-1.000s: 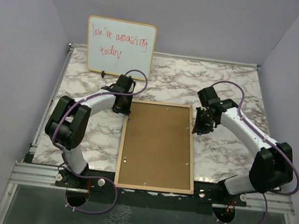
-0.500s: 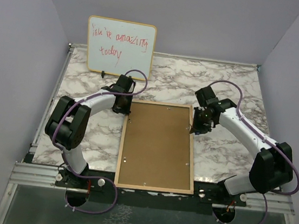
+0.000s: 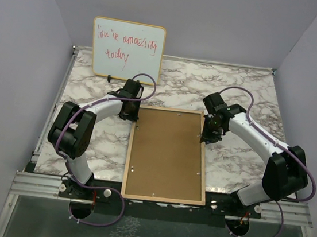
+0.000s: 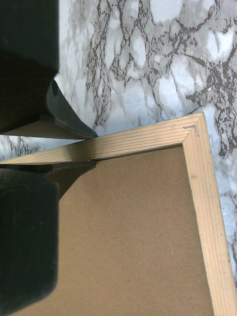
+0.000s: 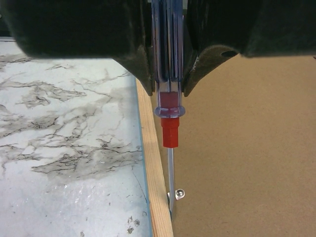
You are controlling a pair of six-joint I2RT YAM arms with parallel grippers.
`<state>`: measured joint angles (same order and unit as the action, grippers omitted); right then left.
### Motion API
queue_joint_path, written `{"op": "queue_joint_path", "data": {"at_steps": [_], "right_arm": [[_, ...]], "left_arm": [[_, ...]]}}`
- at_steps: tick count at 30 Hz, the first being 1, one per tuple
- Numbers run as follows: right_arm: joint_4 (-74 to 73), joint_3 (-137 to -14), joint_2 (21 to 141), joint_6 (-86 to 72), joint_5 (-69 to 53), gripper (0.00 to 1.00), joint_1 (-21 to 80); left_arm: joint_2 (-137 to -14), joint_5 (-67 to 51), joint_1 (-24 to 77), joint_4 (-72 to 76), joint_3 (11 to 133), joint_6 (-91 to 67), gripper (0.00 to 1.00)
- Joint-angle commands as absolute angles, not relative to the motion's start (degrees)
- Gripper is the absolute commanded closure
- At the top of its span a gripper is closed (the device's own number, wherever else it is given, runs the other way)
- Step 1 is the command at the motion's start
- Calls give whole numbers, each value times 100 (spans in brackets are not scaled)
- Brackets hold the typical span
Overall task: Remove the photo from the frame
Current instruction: Release the photo frame item from the photo frame.
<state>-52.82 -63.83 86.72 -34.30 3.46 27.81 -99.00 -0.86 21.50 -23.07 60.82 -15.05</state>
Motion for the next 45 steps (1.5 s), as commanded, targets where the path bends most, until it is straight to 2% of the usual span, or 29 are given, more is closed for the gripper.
{"op": "queue_joint_path", "data": {"at_steps": [1,19,33,45], "right_arm": [[-5446,-6447,8767,-3526,527,99,2786],[-5942,-6299,8788,-2790,-524,99,2887],[-6037,-6245,8229,-3146,-175,99,2909],[-5438,-5961,8484,-3258,111,99,2910]], "left_arm": [[-9790,176,2113,-2514,6029,-1415,100],[-9816,154,2109,-2505,6029,-1459,100],[-9801,111,2109,-2496,6018,-1442,100],[-9826,6,2107,-2496,6025,-1362,100]]}}
